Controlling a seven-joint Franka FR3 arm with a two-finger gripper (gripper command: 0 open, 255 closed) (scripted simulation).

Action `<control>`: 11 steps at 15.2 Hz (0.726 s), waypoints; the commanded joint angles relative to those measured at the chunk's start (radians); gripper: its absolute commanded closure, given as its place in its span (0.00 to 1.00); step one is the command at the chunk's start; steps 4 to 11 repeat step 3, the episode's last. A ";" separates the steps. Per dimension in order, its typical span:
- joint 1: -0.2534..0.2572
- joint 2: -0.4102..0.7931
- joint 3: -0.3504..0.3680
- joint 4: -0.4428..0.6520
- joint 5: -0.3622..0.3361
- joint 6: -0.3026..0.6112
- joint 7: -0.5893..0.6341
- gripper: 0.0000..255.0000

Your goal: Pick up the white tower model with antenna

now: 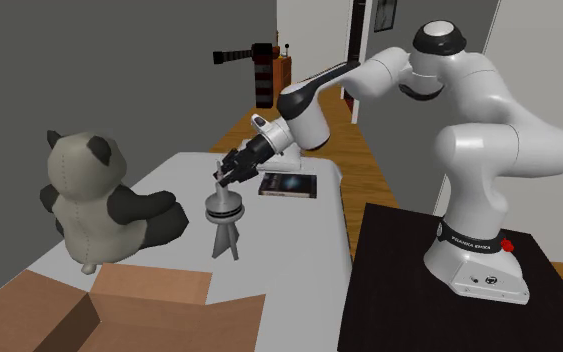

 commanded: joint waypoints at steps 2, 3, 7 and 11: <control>-0.009 0.024 0.019 0.004 0.008 -0.016 0.017 1.00; -0.009 0.024 0.019 0.004 0.008 -0.016 0.017 1.00; -0.009 0.024 0.019 0.004 0.008 -0.016 0.017 1.00; -0.009 0.024 0.019 0.004 0.008 -0.016 0.017 1.00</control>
